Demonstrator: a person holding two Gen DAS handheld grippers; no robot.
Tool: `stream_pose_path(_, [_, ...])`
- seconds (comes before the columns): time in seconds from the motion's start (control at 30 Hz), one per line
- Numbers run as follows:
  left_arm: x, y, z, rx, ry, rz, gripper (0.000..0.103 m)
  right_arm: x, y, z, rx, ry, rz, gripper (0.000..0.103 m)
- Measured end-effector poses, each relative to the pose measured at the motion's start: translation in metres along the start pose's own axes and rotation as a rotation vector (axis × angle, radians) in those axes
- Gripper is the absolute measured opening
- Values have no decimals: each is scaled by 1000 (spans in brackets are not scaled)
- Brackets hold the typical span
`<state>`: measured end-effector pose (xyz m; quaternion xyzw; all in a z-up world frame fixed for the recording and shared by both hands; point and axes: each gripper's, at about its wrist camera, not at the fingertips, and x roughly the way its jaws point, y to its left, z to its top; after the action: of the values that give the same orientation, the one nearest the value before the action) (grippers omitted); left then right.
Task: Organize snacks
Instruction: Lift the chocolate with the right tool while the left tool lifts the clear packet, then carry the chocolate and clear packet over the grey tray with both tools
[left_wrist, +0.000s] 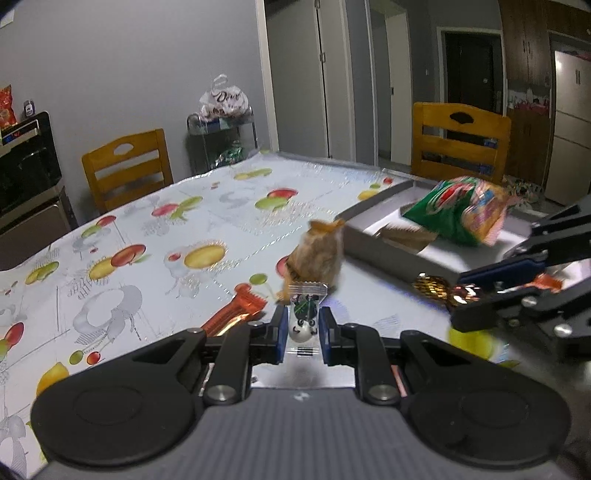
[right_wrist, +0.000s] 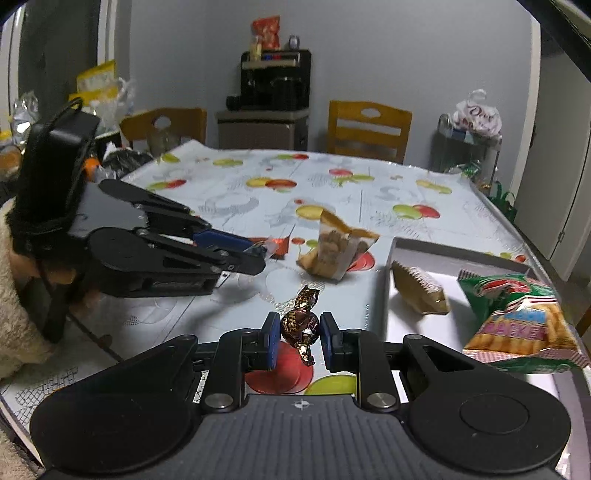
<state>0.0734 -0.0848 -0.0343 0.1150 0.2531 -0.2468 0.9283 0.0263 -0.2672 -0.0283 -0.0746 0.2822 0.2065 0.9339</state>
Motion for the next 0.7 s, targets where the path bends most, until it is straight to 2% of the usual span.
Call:
stream_pose_path(0.37, [-33, -39, 19, 19, -76, -86, 15, -34, -29, -8, 29, -56, -41, 25])
stream_pose_path(0.7, [-30, -77, 32, 75, -78, -169, 15, -58, -62, -22, 70, -73, -113, 25])
